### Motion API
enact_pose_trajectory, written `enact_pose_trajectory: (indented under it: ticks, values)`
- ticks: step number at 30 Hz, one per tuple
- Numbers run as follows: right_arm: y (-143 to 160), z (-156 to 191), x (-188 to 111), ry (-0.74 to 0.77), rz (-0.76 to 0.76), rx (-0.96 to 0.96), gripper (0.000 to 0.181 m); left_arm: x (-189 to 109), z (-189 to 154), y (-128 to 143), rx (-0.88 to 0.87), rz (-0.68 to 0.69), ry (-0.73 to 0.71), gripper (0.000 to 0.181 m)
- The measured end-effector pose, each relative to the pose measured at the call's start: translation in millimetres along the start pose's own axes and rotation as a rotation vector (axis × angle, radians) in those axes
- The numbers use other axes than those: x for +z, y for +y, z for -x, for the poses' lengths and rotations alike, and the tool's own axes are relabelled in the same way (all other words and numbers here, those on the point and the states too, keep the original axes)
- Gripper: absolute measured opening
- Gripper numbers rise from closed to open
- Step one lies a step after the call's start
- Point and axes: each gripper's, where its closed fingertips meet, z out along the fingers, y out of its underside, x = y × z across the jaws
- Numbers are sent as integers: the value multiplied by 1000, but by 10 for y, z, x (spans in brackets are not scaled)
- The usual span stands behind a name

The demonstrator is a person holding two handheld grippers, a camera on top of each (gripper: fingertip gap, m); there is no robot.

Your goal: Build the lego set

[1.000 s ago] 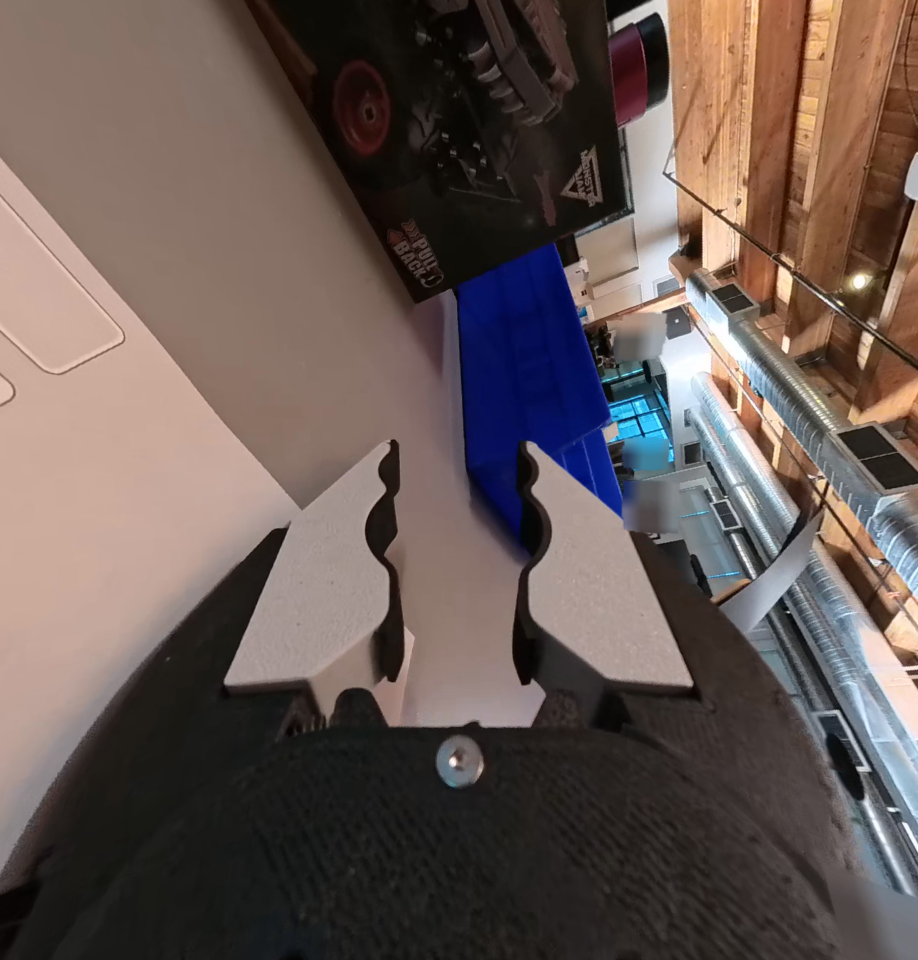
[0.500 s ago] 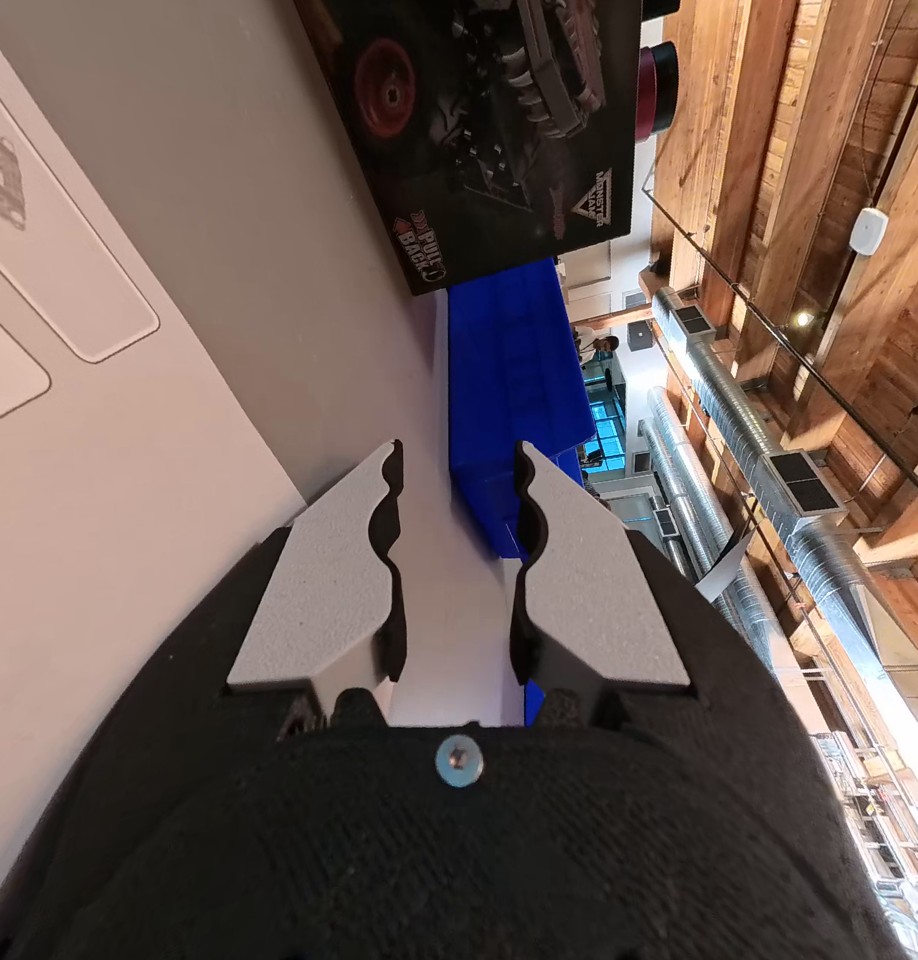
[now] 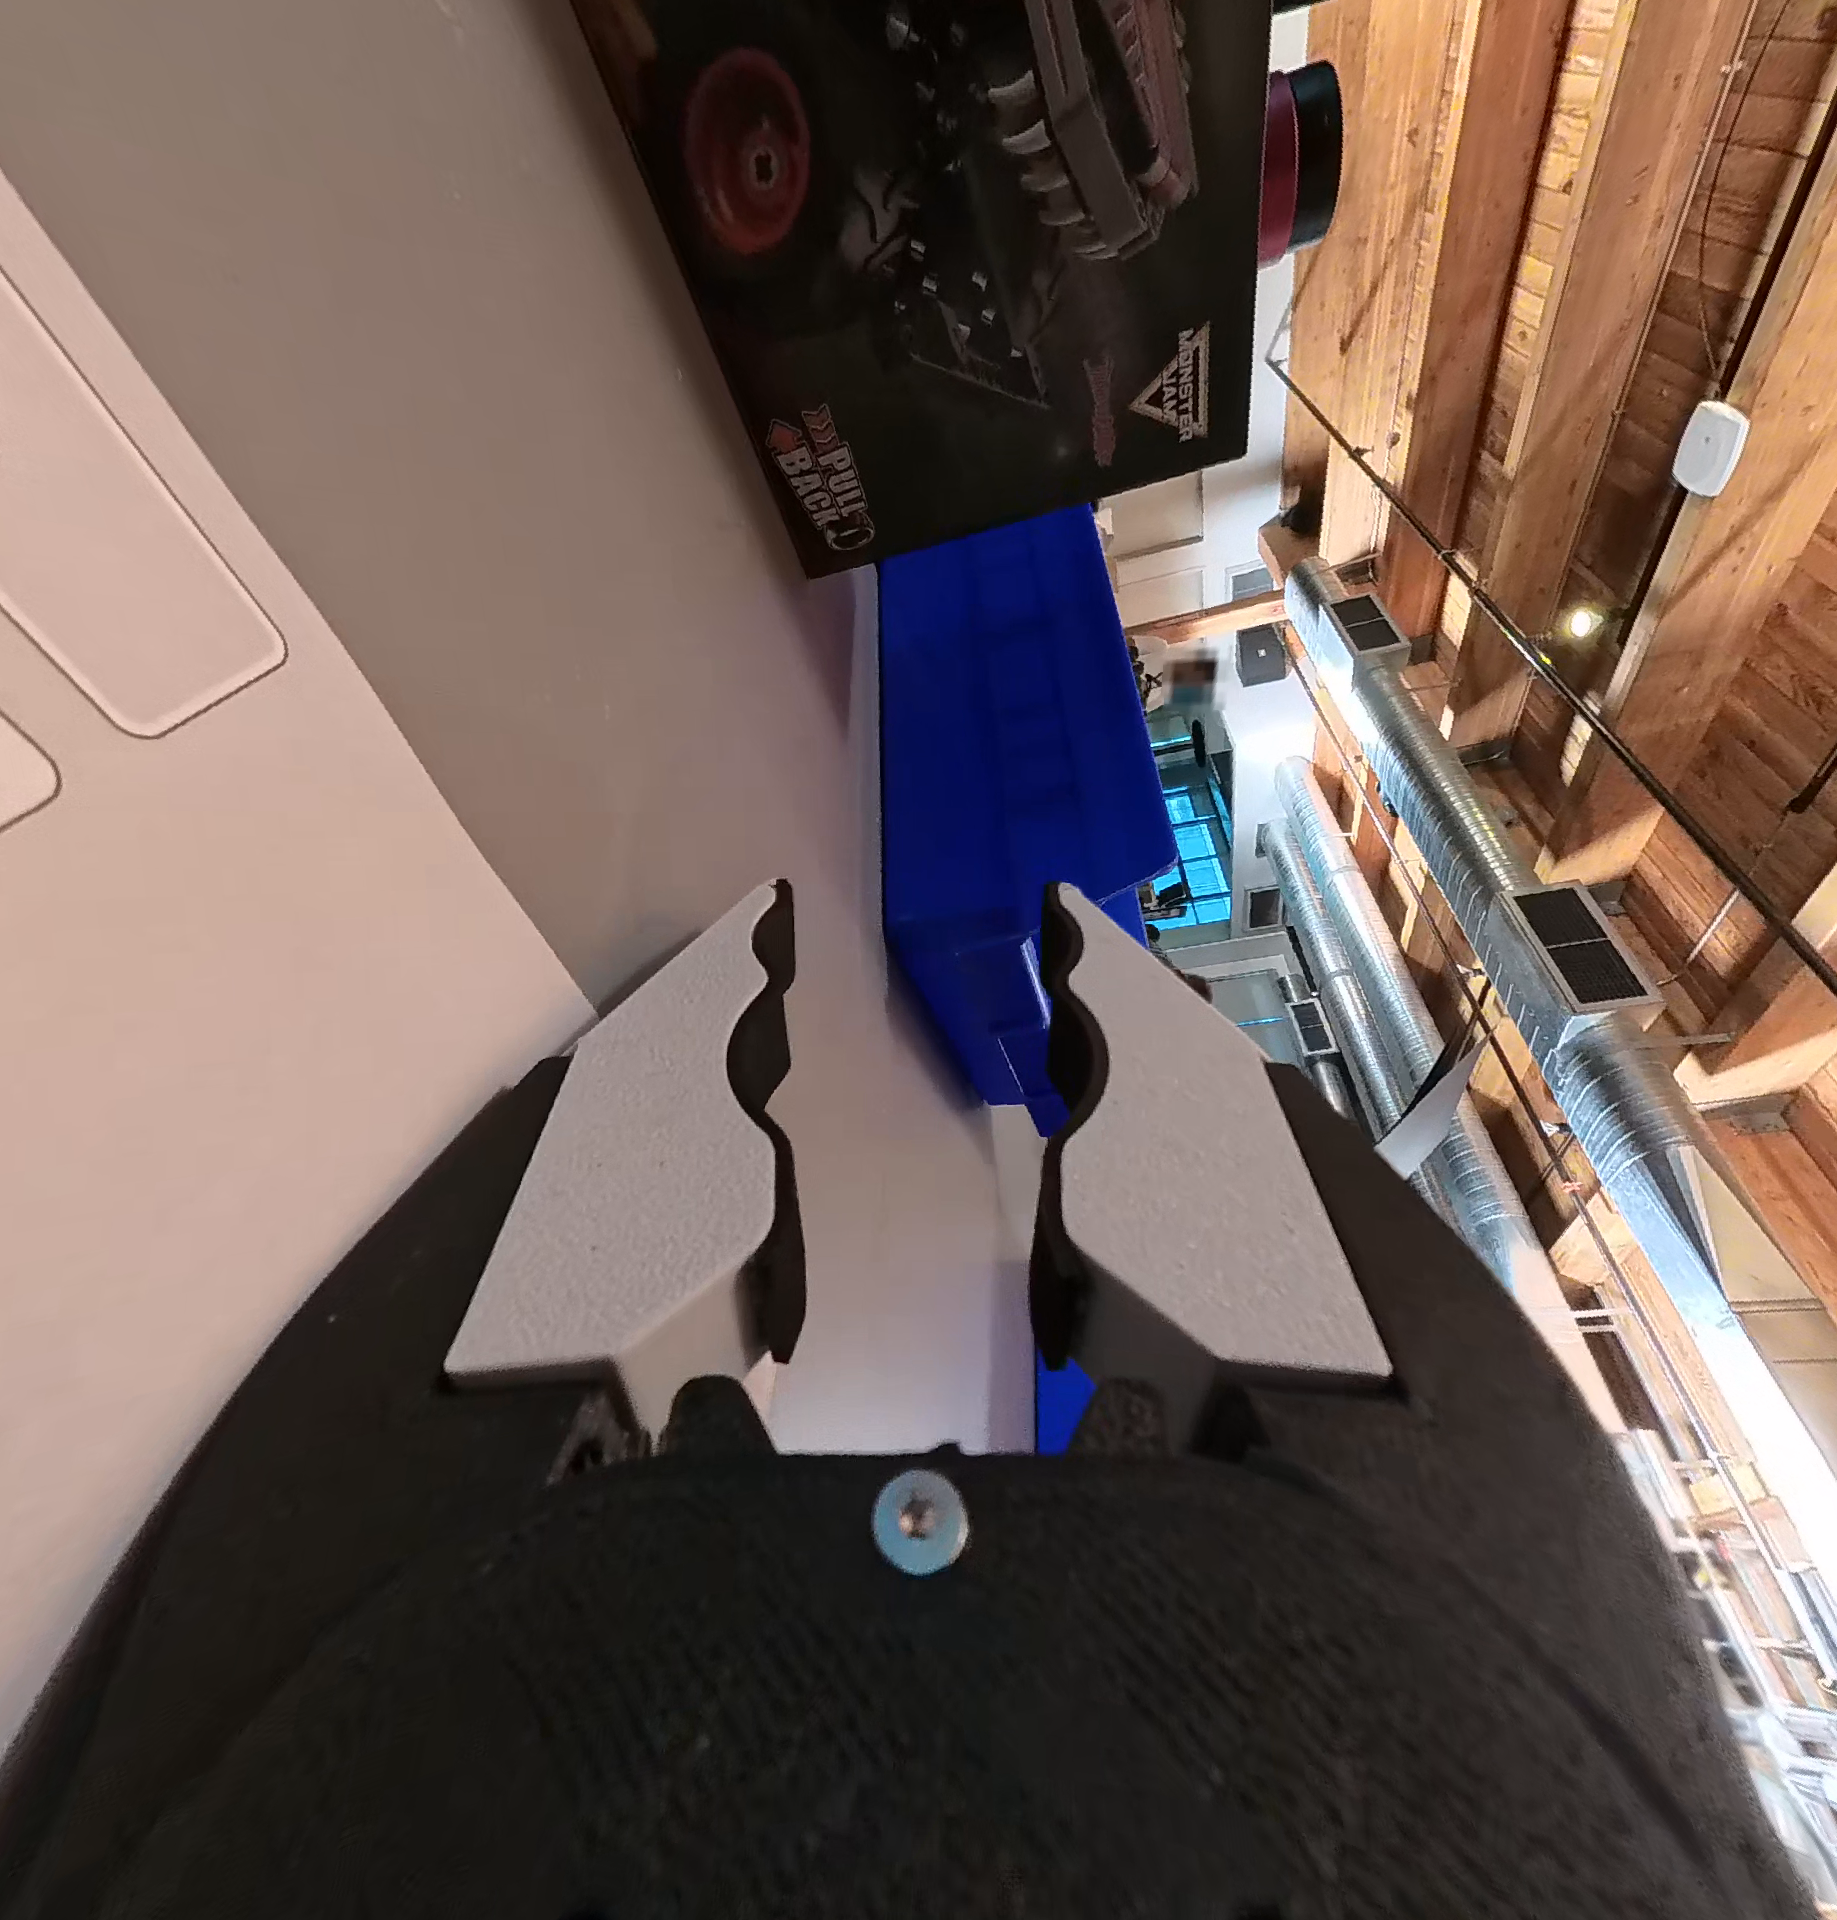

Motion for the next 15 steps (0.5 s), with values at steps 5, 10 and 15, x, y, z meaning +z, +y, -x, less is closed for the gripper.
enact_pose_trajectory:
  ticks: [5,10,15]
  values:
    - [-8,-1,-8,-8,-12,22,52,-34,-12,11,13,-5,17,27]
    - [-14,-4,-11,2,-9,-1,50,-17,-90,25,66,15,31,26]
    - [-9,11,-8,-8,-10,13,47,78,-157,185,130,112,47,27]
